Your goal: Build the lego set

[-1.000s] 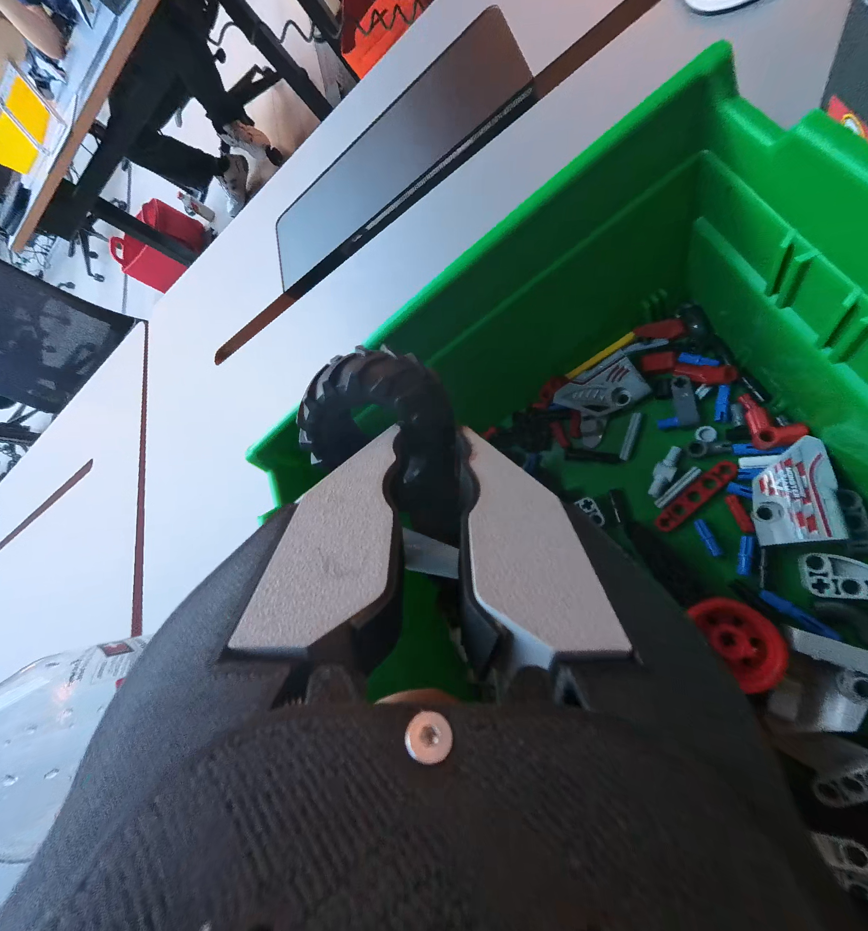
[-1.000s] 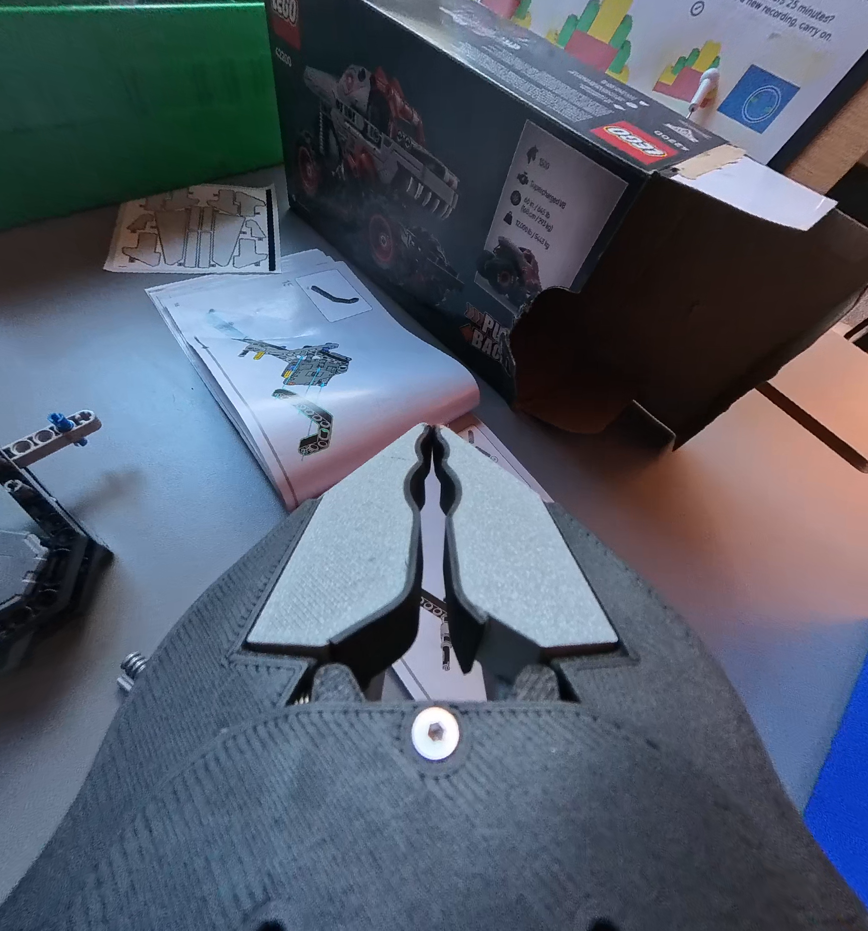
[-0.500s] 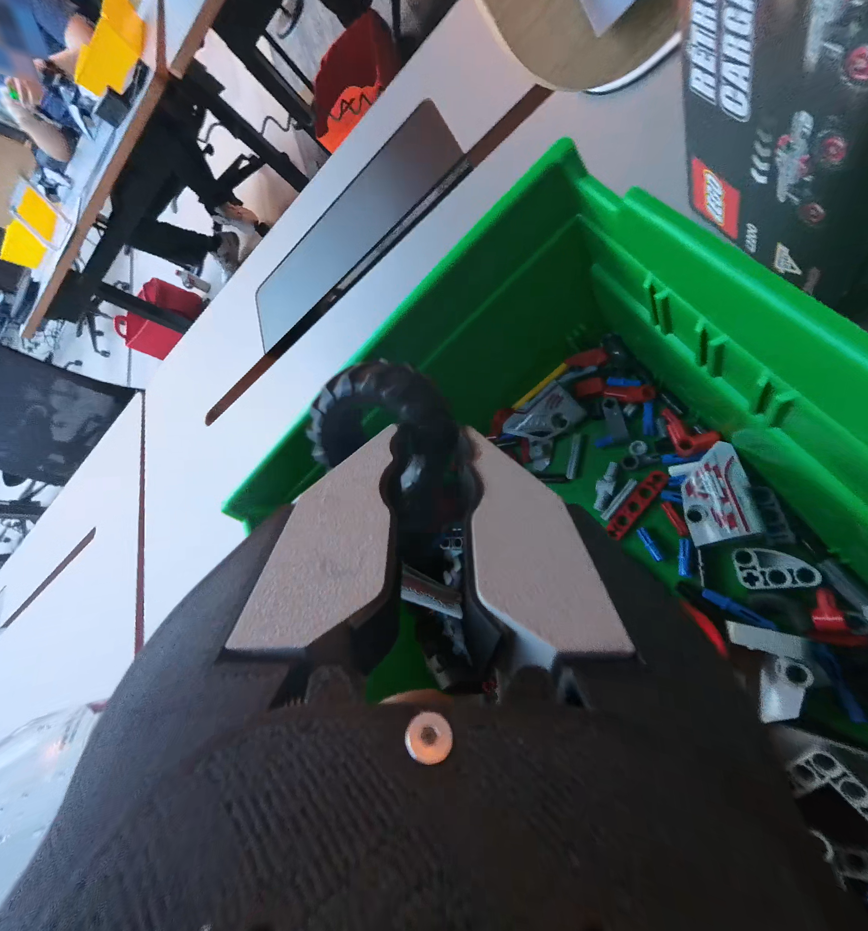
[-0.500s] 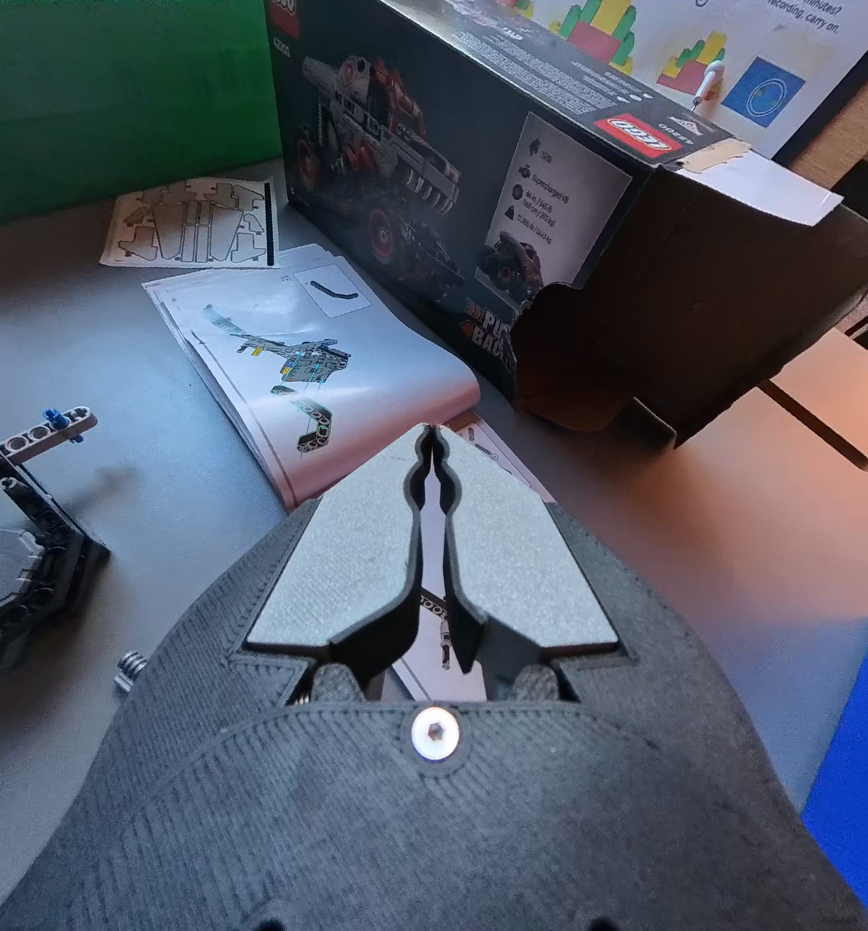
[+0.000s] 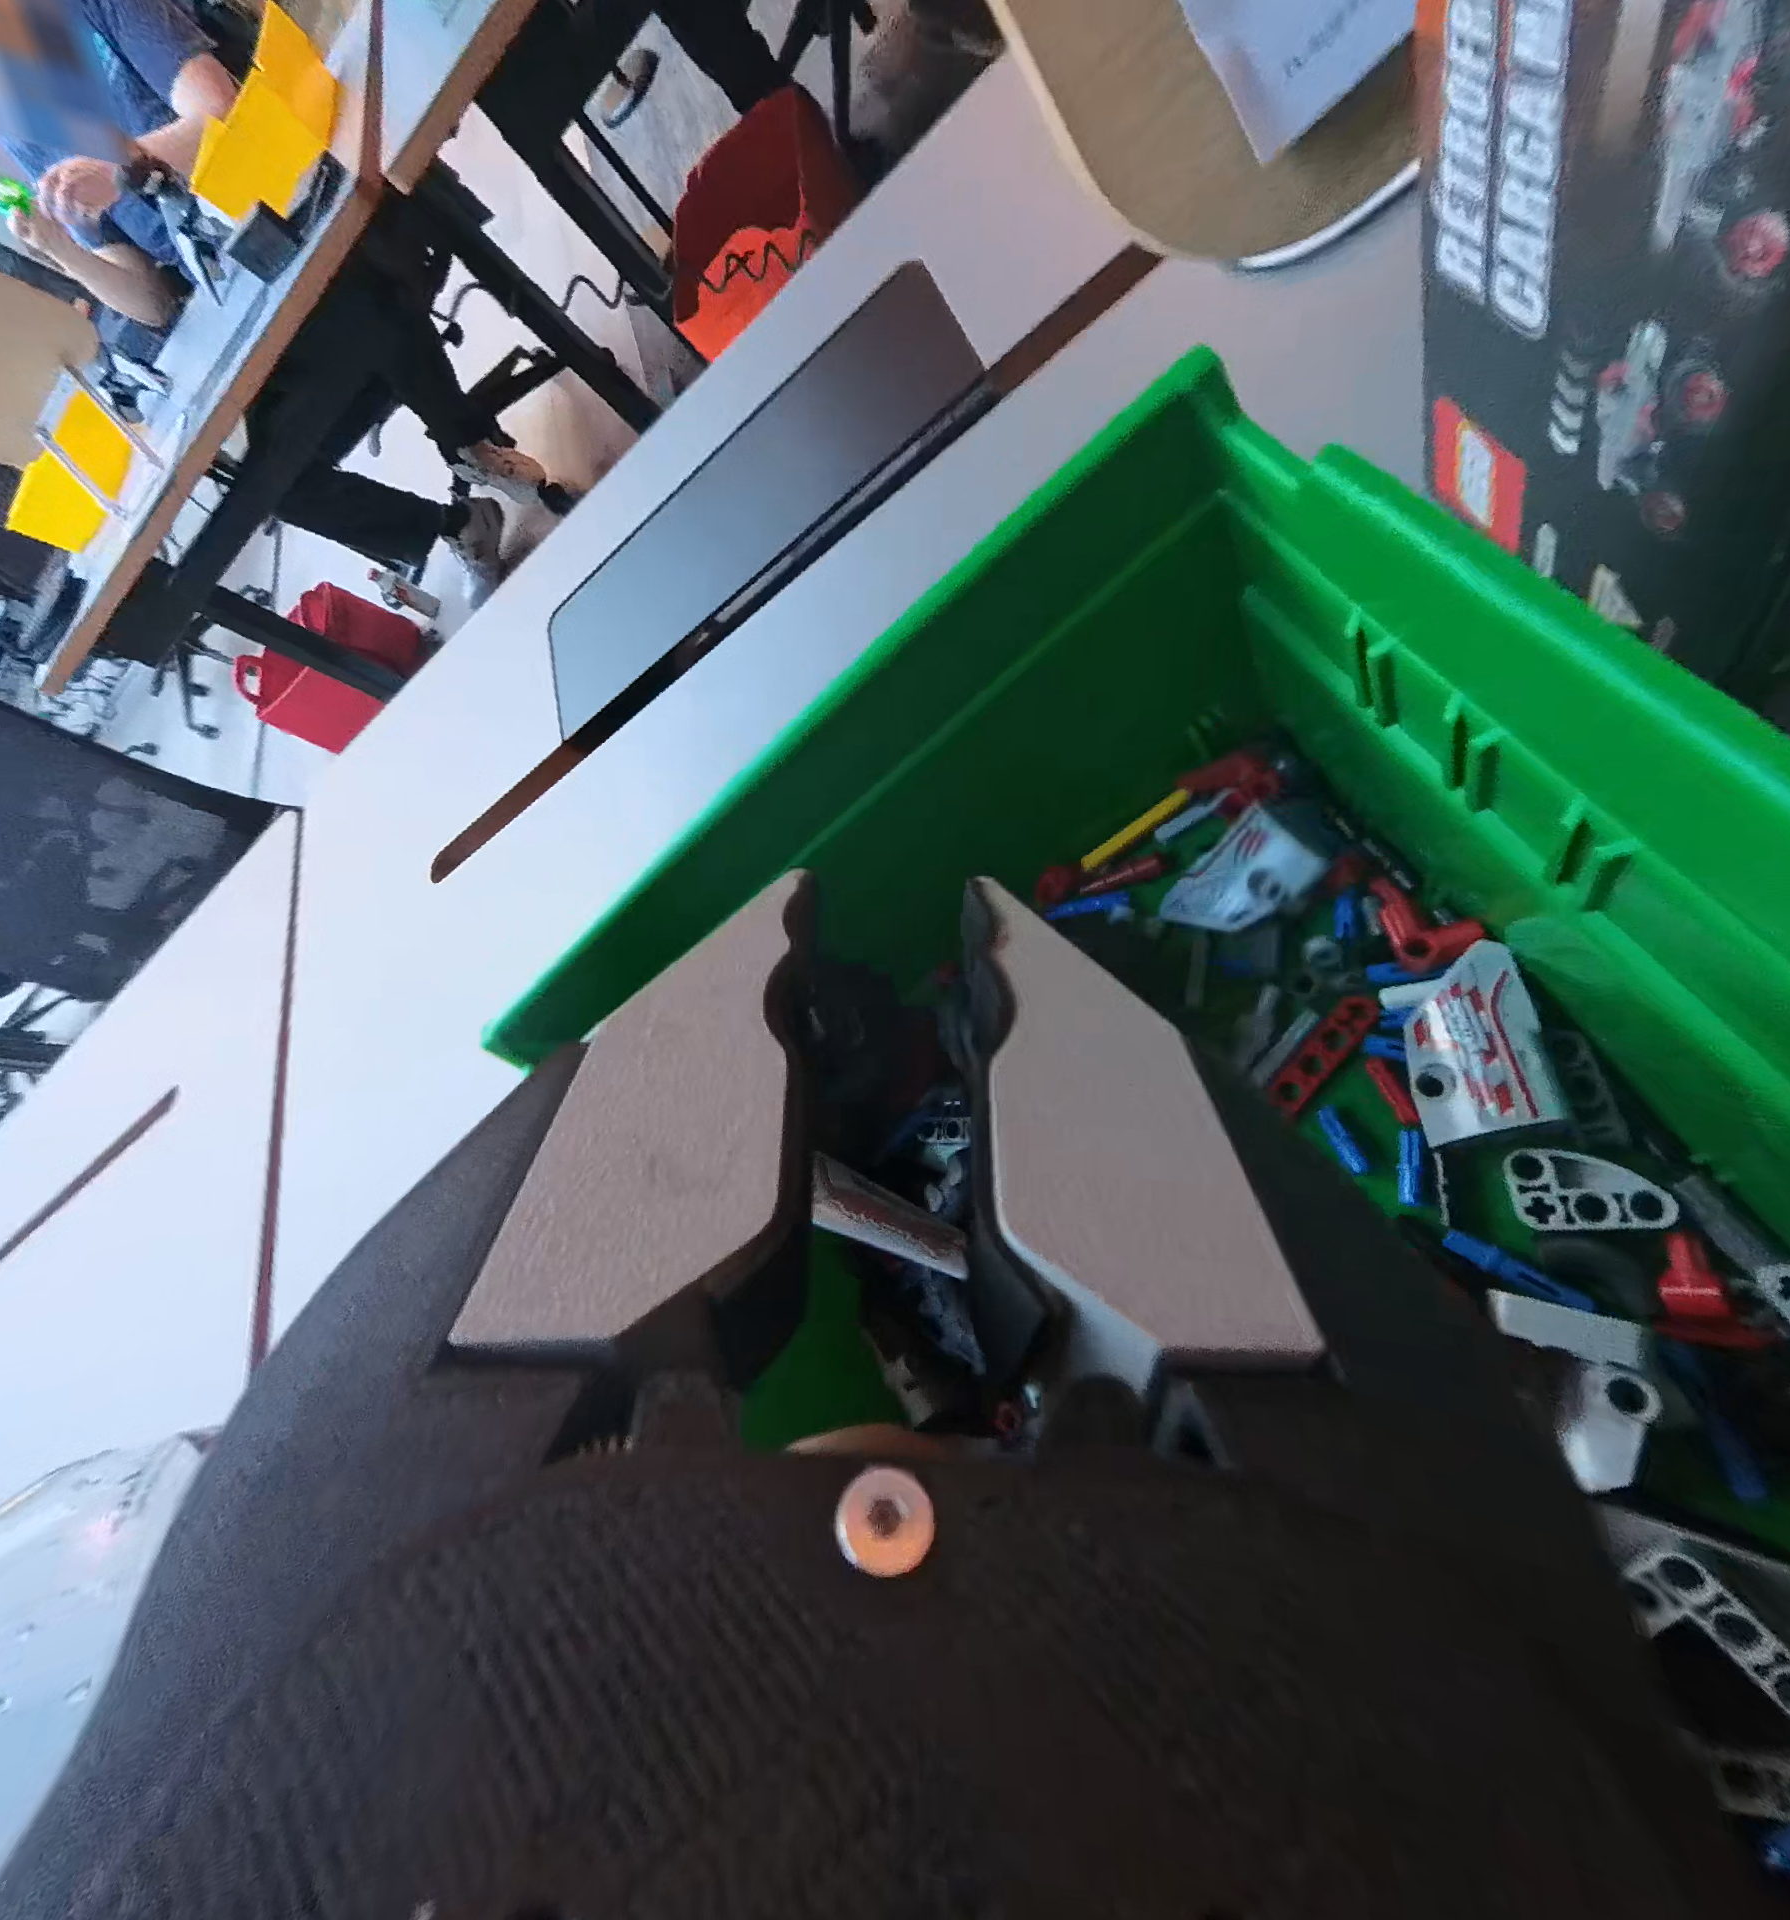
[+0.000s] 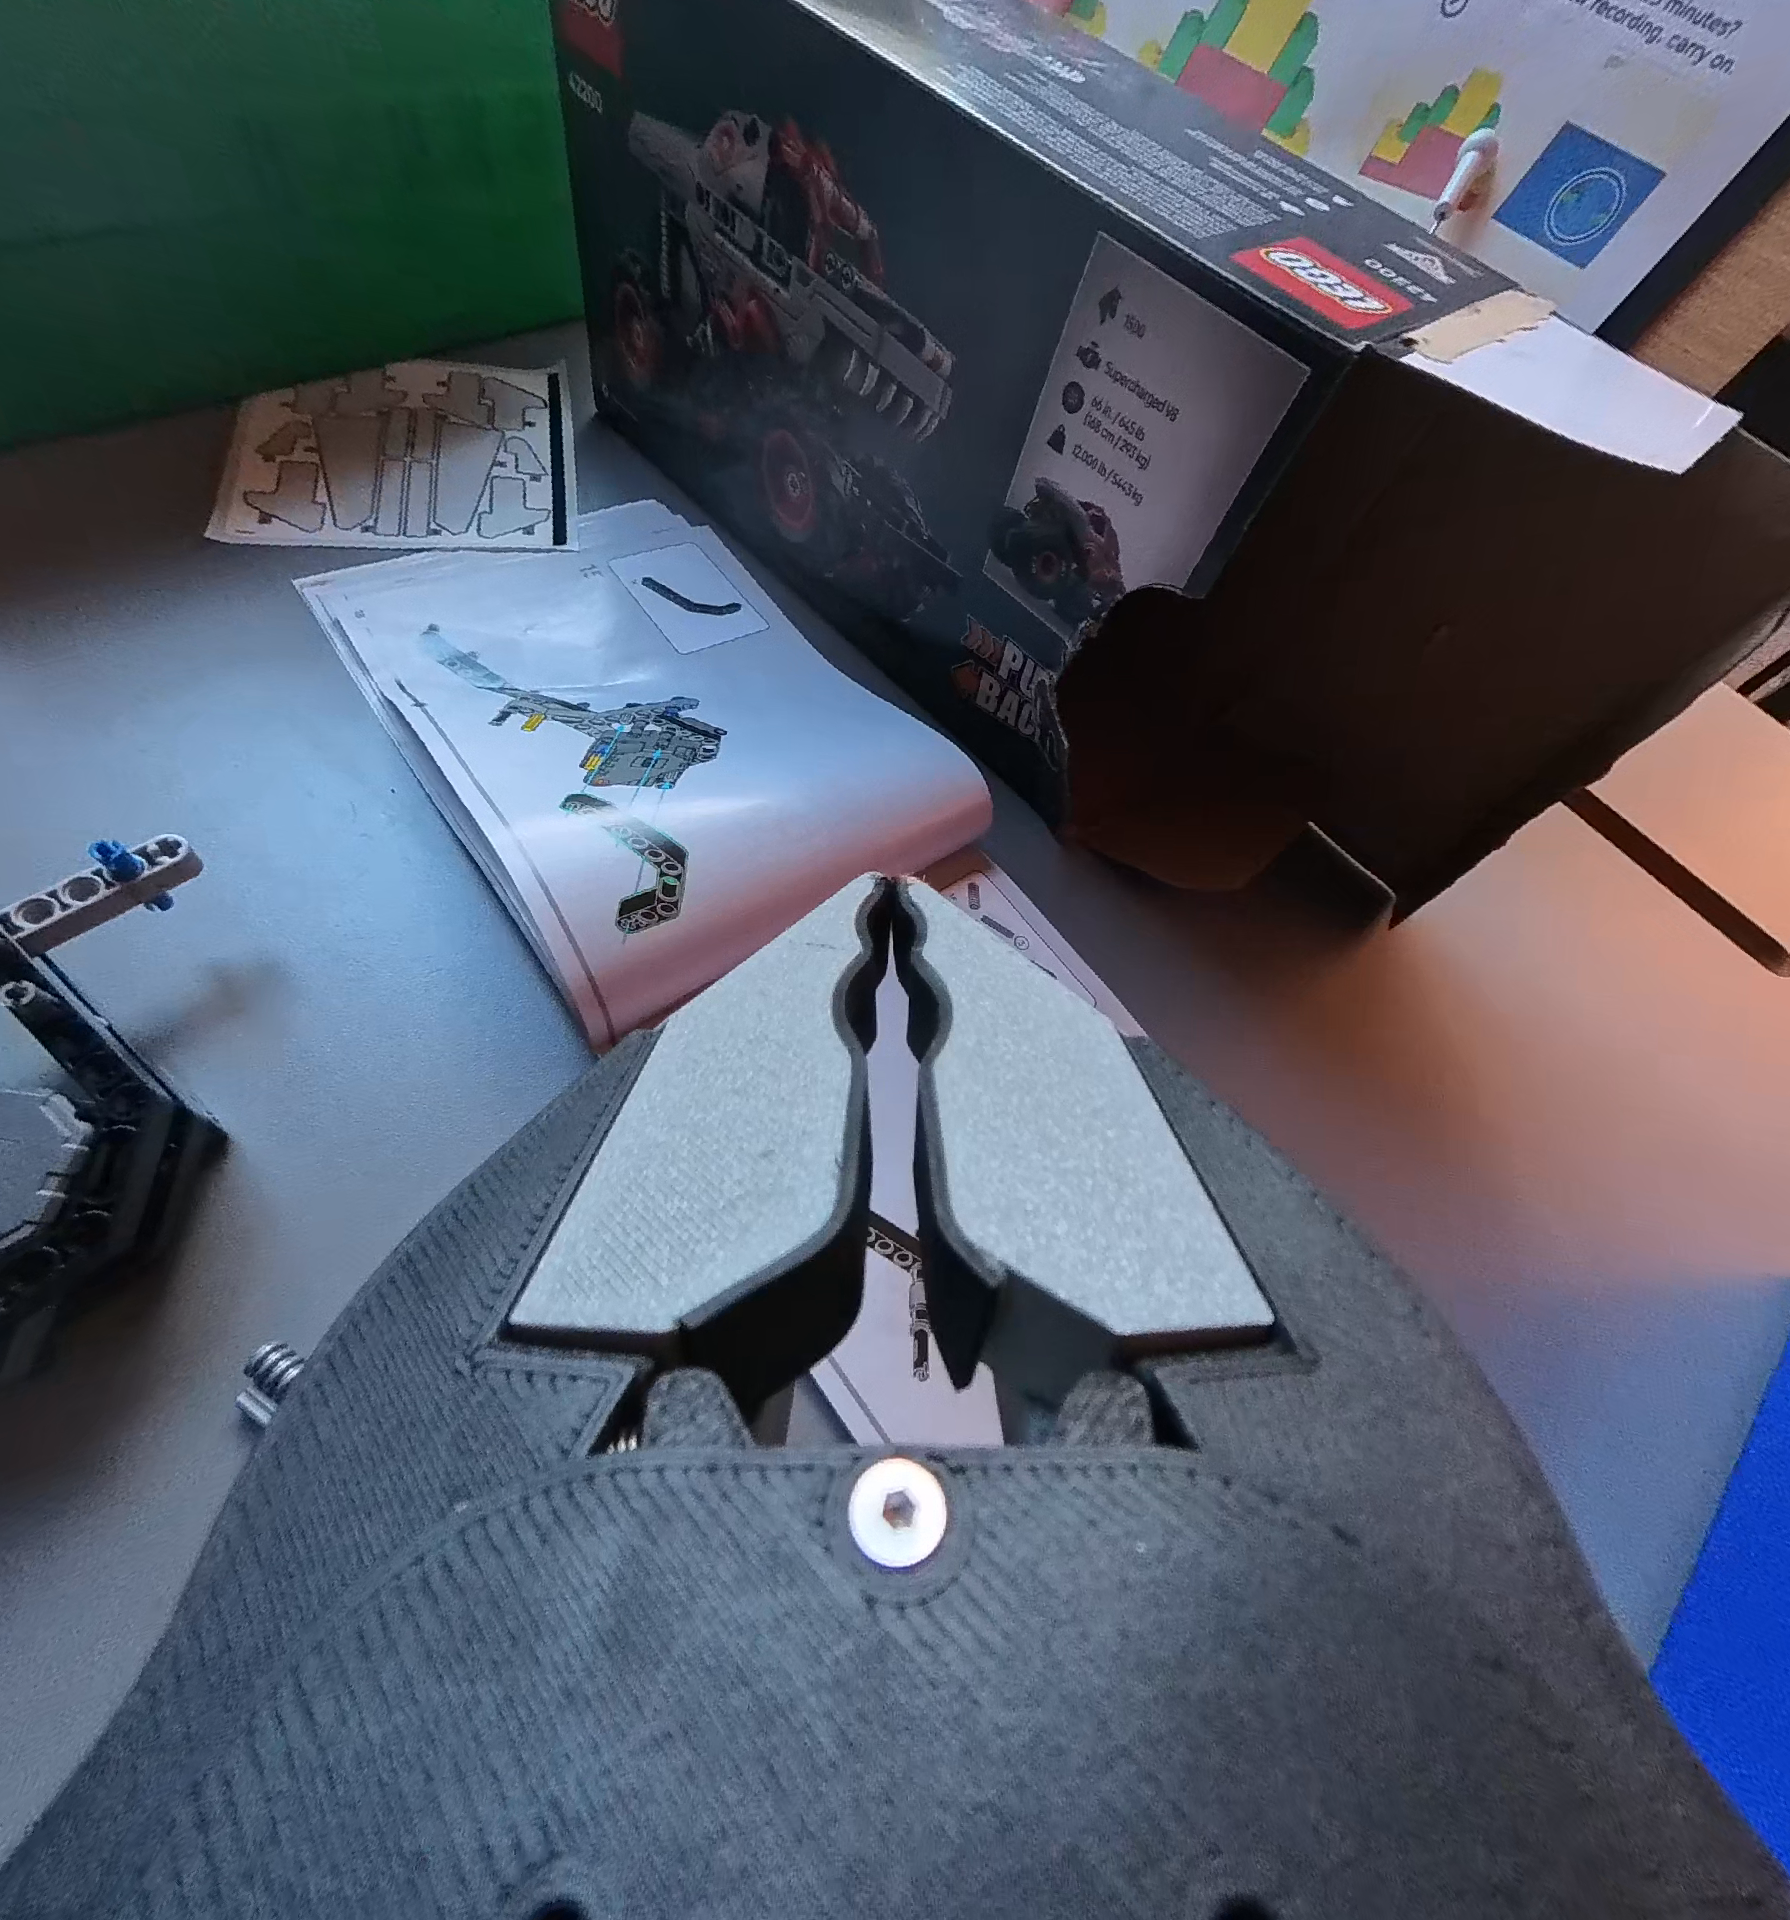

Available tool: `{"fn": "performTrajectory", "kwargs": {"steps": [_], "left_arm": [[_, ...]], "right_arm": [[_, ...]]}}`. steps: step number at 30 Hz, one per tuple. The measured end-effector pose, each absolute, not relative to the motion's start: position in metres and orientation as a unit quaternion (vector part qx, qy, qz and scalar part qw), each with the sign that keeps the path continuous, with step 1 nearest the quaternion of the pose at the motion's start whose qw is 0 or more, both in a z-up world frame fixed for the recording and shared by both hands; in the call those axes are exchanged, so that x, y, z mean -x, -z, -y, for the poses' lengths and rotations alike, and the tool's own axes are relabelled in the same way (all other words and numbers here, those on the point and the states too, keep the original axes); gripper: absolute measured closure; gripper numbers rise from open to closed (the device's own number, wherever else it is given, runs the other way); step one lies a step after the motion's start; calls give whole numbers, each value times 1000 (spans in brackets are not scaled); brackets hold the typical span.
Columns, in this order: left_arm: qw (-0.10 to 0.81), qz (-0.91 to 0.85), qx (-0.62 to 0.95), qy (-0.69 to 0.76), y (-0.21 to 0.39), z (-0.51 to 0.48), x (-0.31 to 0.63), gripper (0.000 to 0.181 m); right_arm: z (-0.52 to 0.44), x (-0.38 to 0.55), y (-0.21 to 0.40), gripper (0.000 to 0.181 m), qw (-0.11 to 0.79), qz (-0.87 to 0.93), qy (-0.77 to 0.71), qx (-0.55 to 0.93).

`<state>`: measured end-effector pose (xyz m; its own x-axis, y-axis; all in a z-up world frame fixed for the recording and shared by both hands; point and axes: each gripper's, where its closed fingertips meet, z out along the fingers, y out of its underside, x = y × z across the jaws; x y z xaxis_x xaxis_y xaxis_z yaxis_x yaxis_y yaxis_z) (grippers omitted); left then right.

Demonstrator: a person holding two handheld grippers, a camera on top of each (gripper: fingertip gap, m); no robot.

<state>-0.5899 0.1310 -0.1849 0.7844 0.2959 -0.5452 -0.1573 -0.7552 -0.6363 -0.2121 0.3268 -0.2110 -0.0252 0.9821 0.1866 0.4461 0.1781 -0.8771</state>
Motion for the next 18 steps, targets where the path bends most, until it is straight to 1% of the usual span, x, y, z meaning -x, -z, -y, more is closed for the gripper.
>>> {"fn": "performTrajectory", "kwargs": {"steps": [3, 7, 18], "left_arm": [[356, 44, 880, -310, 186, -133, 587, 154], [333, 26, 884, -327, 194, -134, 586, 154], [309, -16, 894, -324, 207, -140, 573, 158]], "right_arm": [[-326, 212, 211, 181, 422, 642, -317, 556], [-327, 212, 211, 181, 422, 642, -317, 556], [-326, 212, 210, 181, 424, 642, -318, 555]]}}
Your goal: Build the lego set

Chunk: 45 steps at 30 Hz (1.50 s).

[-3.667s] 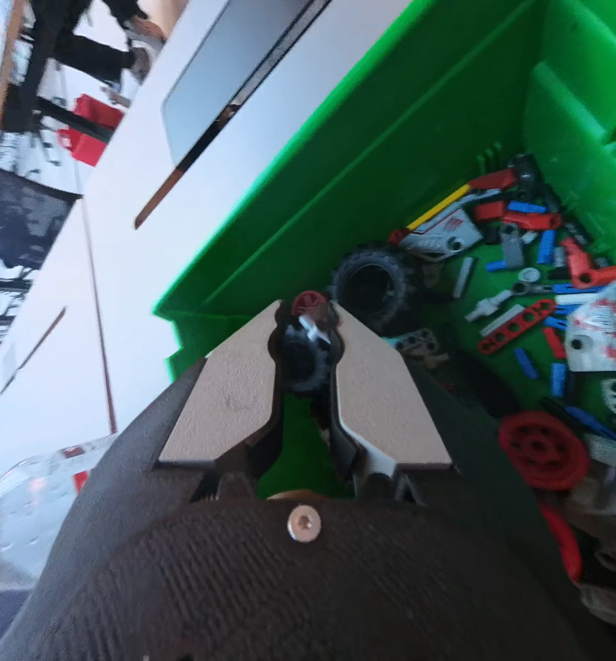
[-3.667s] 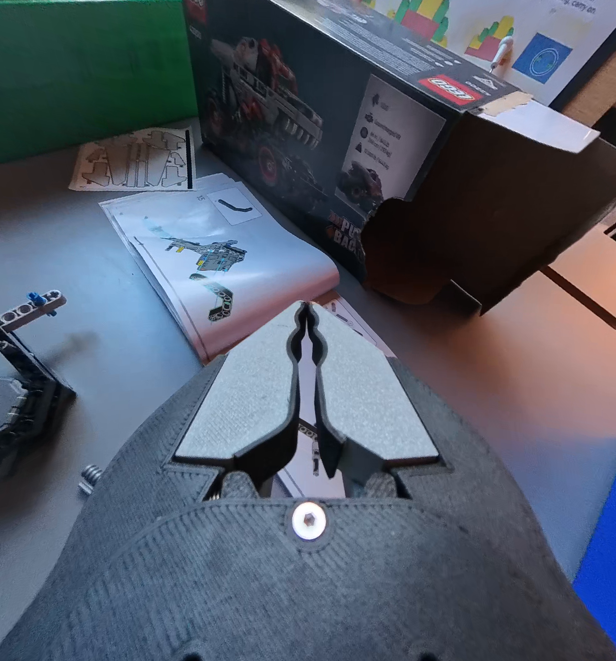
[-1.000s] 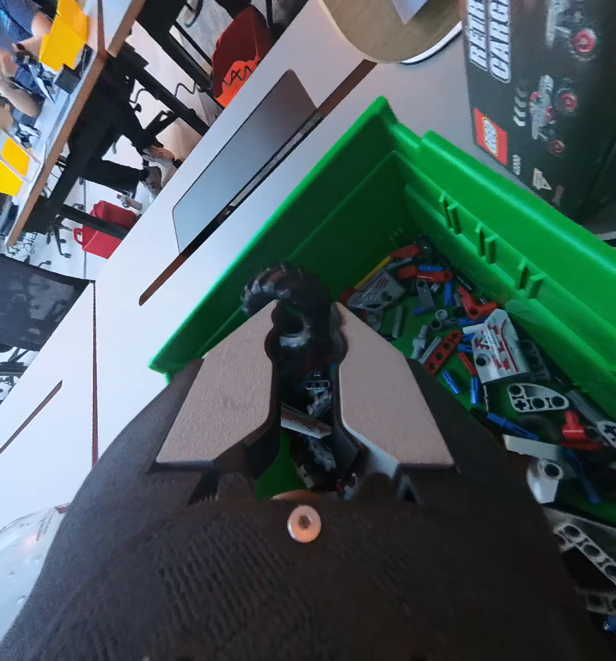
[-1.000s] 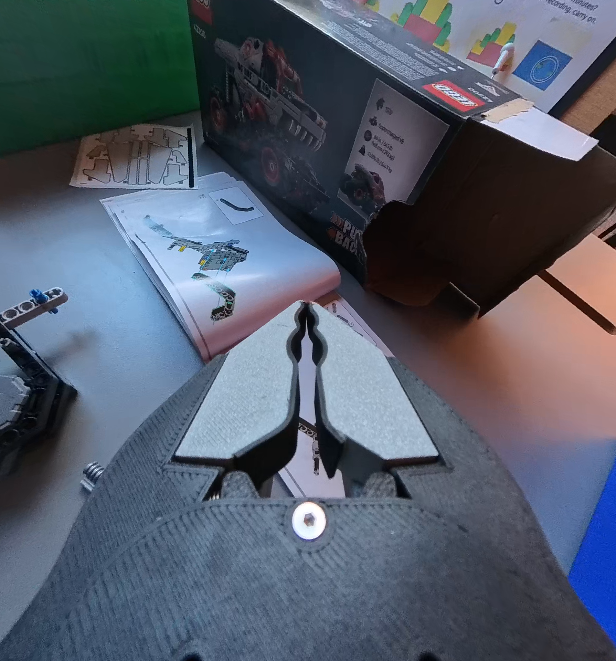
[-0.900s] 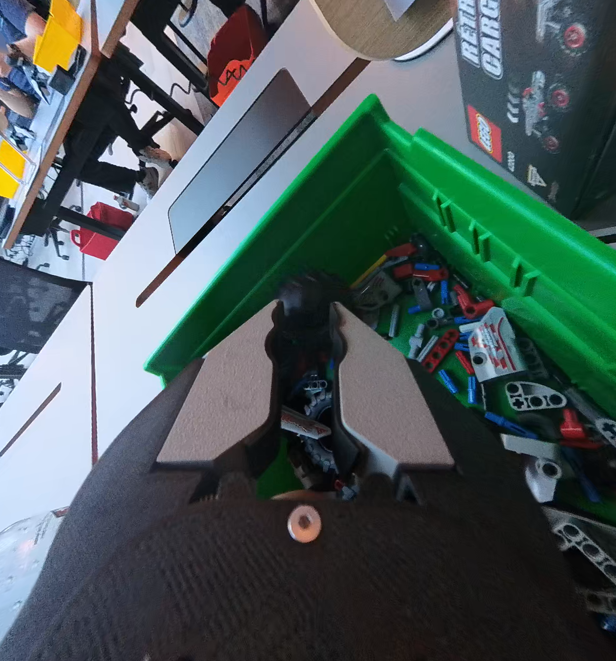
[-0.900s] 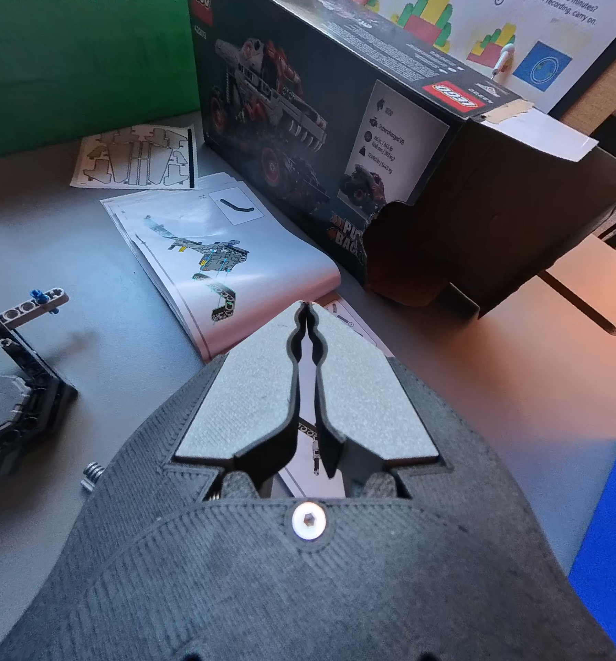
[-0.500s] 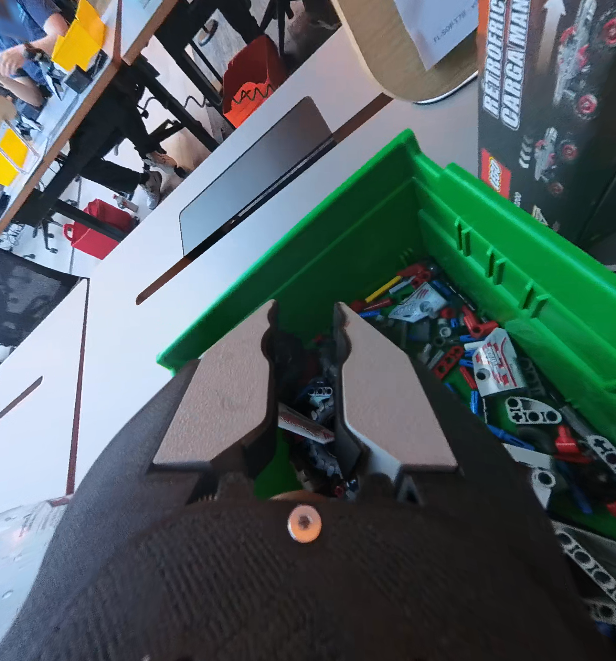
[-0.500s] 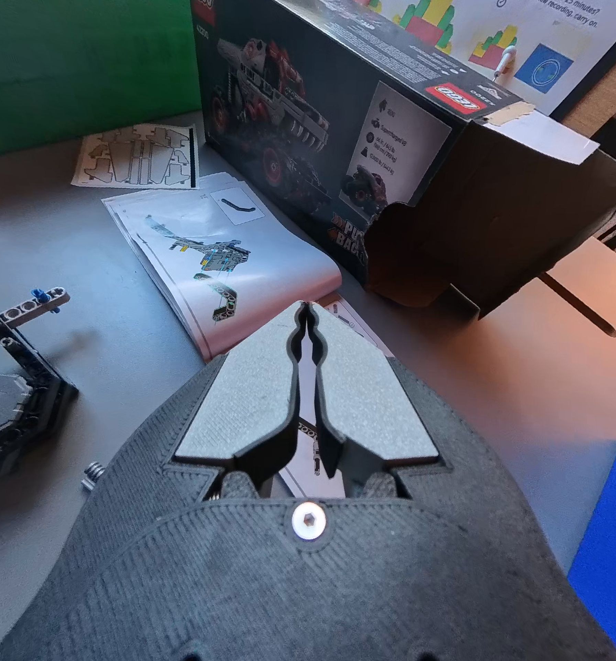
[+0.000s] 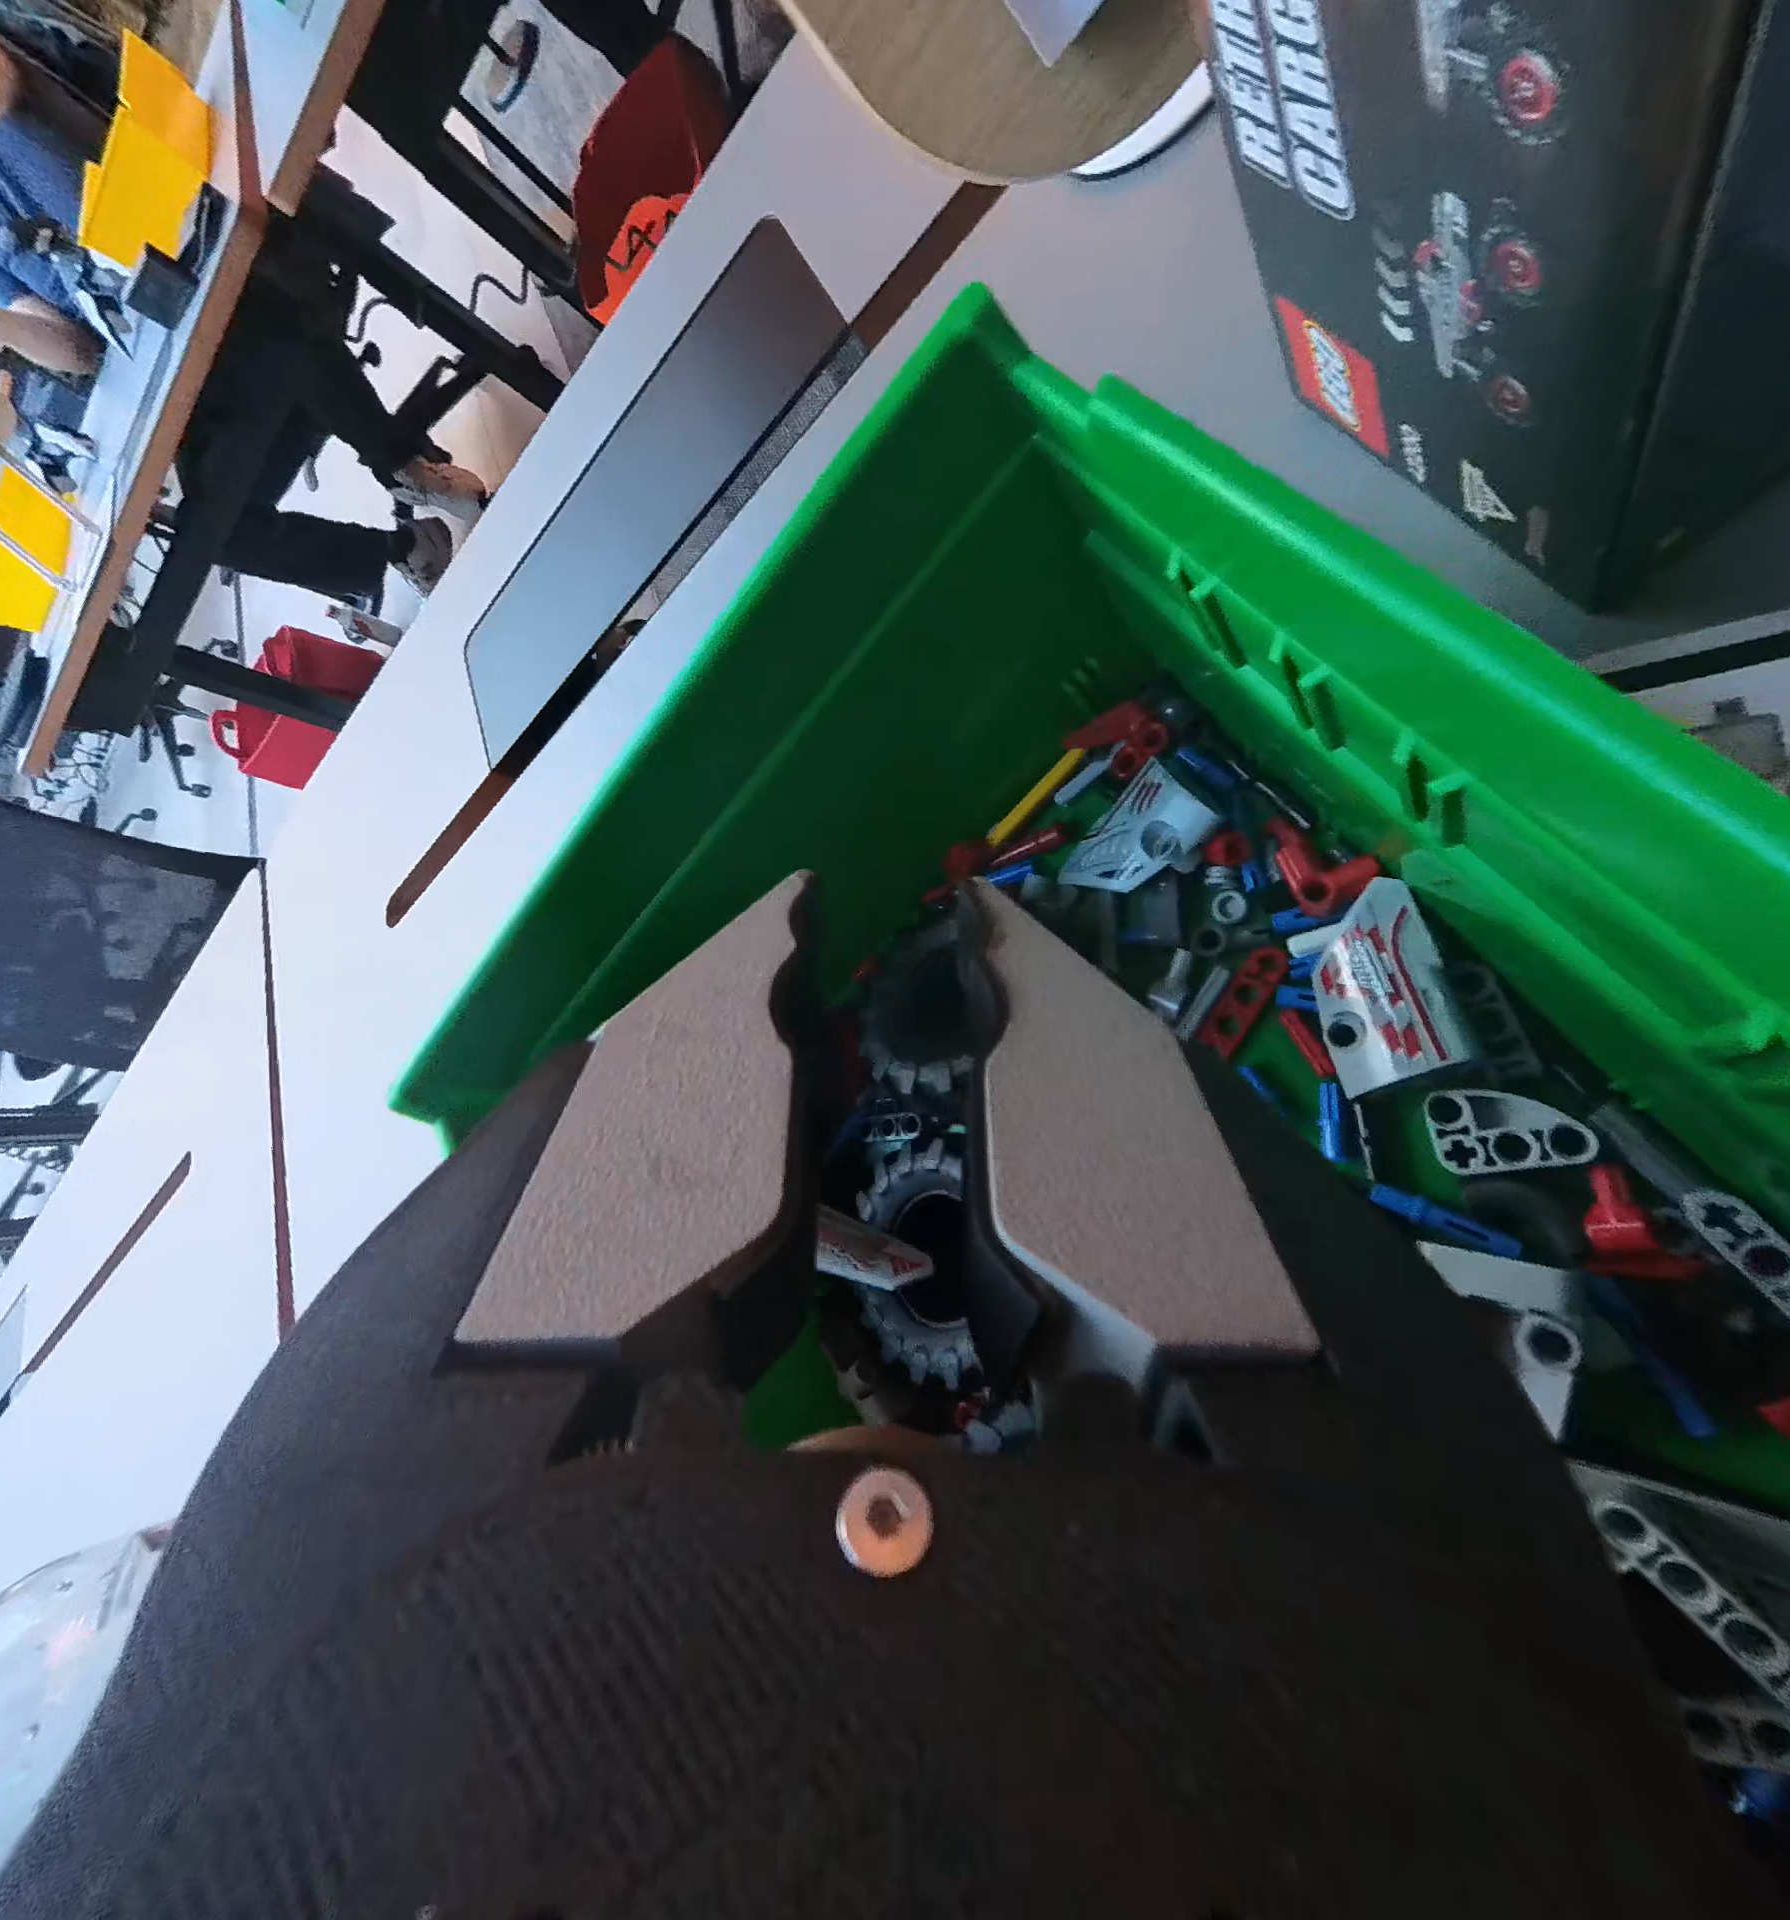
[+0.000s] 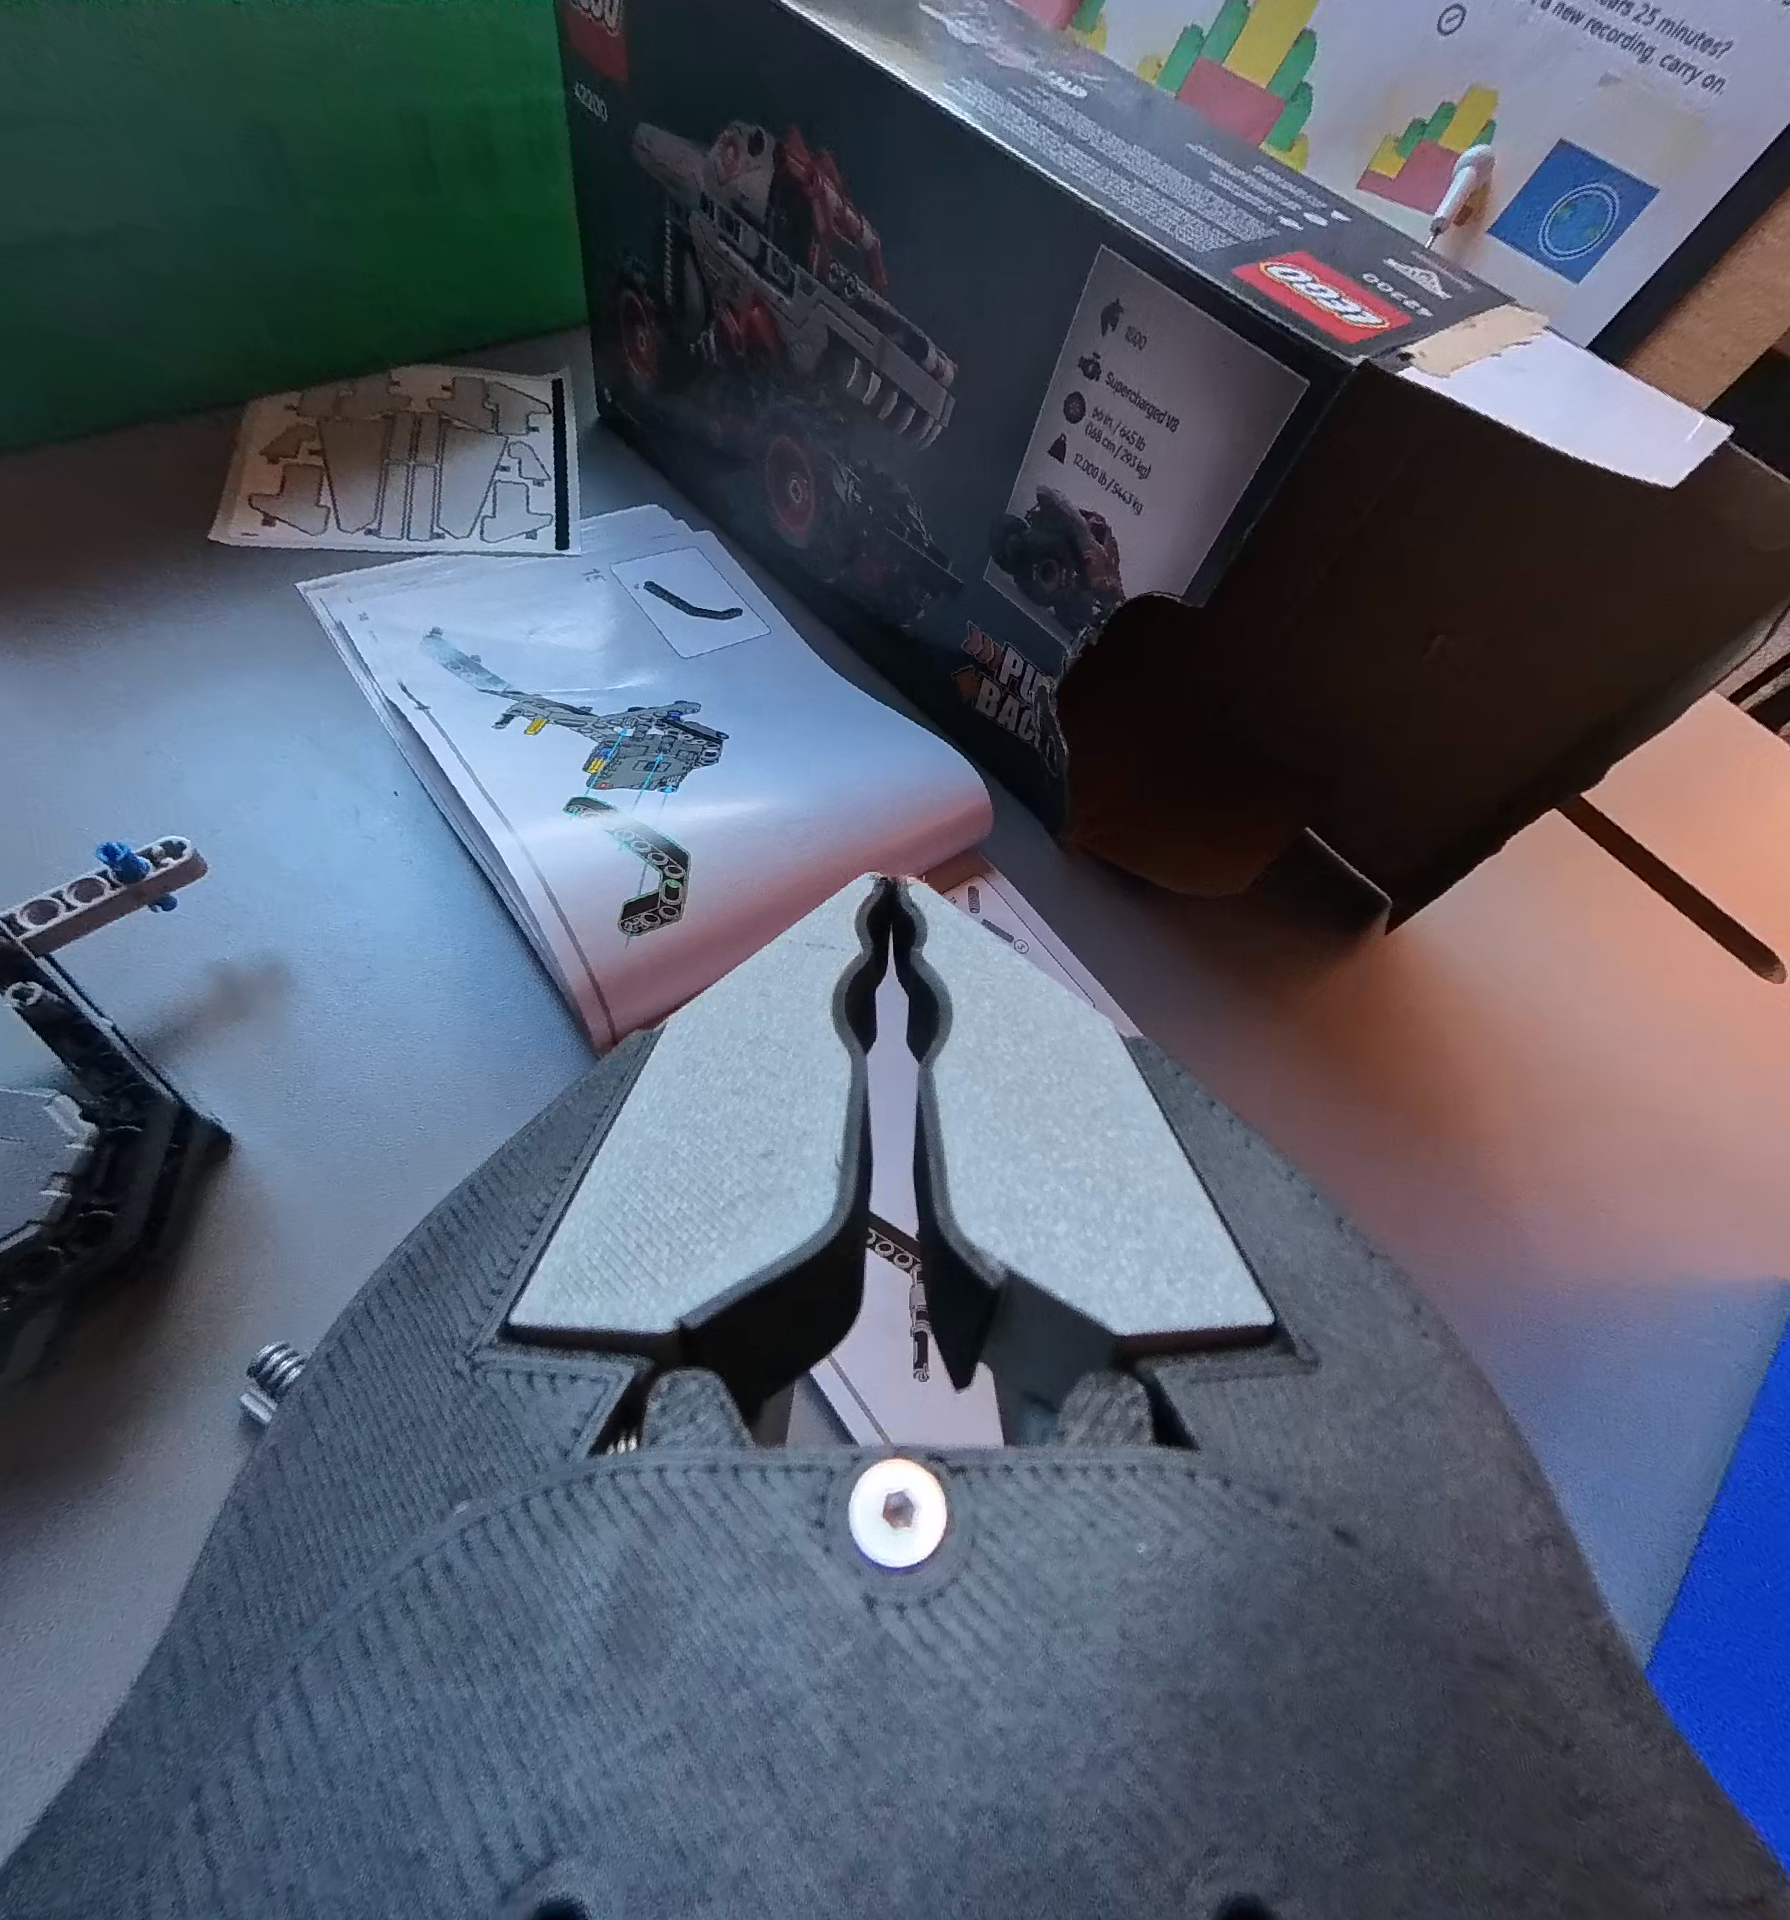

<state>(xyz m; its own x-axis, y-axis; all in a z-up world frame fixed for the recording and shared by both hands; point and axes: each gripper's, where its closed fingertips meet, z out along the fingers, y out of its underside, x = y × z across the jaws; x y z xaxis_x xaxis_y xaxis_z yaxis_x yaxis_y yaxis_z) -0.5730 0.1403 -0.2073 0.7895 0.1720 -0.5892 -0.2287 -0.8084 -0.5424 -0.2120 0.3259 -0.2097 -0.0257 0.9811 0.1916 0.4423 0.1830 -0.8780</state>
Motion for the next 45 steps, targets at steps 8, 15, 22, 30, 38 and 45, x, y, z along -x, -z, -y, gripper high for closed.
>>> {"fn": "performTrajectory", "kwargs": {"steps": [8, 15, 22, 30, 38, 45], "left_arm": [[302, -22, 896, -326, 211, -141, 572, 159], [297, -29, 897, -325, 211, -140, 571, 160], [286, -49, 920, -264, 223, -137, 553, 161], [262, -62, 910, -314, 226, -138, 557, 162], [275, -51, 902, -328, 220, -139, 561, 163], [267, -52, 904, -330, 224, -139, 563, 162]], "right_arm": [[-326, 213, 211, 181, 423, 641, -318, 556], [-328, 213, 216, 181, 417, 642, -314, 561], [-331, 213, 218, 181, 416, 638, -313, 567], [-336, 210, 214, 181, 425, 633, -310, 567], [-347, 206, 211, 181, 435, 616, -297, 586], [-349, 205, 208, 181, 440, 608, -301, 588]]}}
